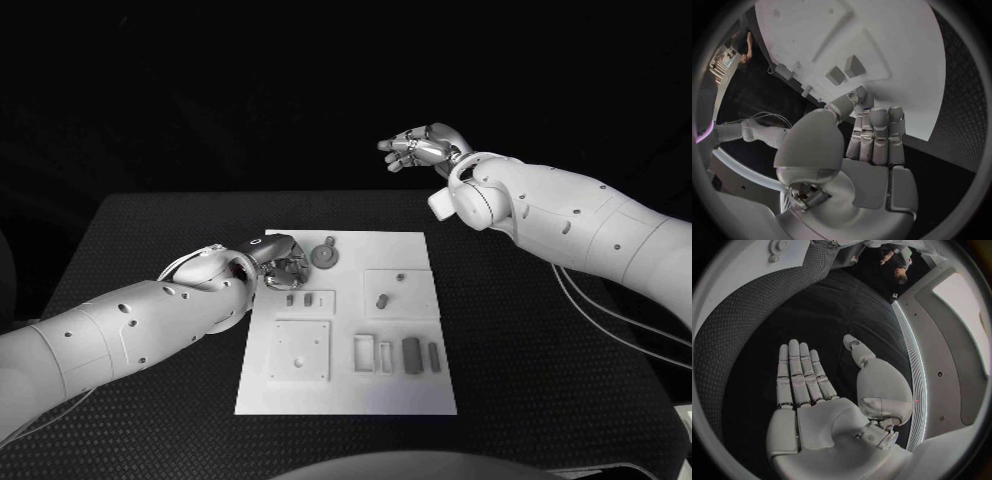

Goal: Assemble the parts on the task board

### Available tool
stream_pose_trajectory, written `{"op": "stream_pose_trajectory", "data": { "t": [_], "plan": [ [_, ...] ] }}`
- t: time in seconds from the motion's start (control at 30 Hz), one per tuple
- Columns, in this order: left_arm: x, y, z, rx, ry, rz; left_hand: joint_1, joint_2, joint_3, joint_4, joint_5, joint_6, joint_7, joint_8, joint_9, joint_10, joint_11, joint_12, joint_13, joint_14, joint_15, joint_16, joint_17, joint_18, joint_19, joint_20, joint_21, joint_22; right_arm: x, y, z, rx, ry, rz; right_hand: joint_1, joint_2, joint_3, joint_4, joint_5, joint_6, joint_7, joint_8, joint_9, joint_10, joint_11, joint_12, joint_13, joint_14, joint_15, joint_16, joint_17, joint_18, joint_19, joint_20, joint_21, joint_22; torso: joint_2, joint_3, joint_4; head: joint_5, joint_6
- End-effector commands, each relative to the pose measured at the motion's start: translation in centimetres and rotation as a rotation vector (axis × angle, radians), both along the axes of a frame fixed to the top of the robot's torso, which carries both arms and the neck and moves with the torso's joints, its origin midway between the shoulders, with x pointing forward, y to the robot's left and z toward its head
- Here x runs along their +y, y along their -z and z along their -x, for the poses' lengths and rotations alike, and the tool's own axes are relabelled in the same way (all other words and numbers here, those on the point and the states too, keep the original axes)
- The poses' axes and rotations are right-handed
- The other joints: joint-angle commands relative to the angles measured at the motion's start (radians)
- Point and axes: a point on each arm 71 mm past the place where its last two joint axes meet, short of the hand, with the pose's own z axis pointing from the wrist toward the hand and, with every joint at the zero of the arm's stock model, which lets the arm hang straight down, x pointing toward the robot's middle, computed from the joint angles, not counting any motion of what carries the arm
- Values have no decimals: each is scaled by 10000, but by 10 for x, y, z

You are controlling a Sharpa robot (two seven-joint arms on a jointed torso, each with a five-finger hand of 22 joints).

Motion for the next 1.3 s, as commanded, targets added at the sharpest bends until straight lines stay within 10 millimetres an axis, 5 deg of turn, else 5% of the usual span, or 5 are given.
{"op": "stream_pose_trajectory", "data": {
  "t": [0.03, 0.83, 1.3],
  "plan": [
    [-3, 3, 3, 201, 240, -101, -47, -34, -62, -10, -35, -69, 35, -56, -13, 60, -18, 73, 21, -2, -101, 36, -11, 153, 59, -771, 54, 172, 1, 0, 0, -7, -166, -20, 2, 96, -16, 50, 39, -84, 323, 62, -14, 37, 28, -44, -13, -36, 51, -47, 12, 125, -10, 53, -64, 14, -7, 1, 7, -6, 9],
    [-2, 6, 3, 420, 225, -244, -32, -80, -85, -16, -91, -364, 108, -202, -147, -75, -29, 317, 144, -44, -112, 76, -43, 139, 50, -790, 75, 166, 0, 0, 1, -7, -149, -15, 0, 92, -21, 53, 40, -86, 324, 64, -20, 36, 28, -45, -13, -37, 51, -50, 14, 127, -9, 55, -72, 21, -5, -6, 10, -11, 12],
    [0, 5, 2, 289, 107, -189, 74, -149, -91, -18, -74, -1209, -69, -561, -428, -351, -8, 568, 268, -86, -92, 128, -90, 122, 20, -785, 99, 160, 1, 0, 1, -13, -153, -17, 5, 92, -20, 51, 38, -86, 323, 66, -23, 36, 28, -45, -13, -37, 51, -52, 15, 129, -9, 55, -77, 25, -5, -3, 3, -18, 16]
  ]
}}
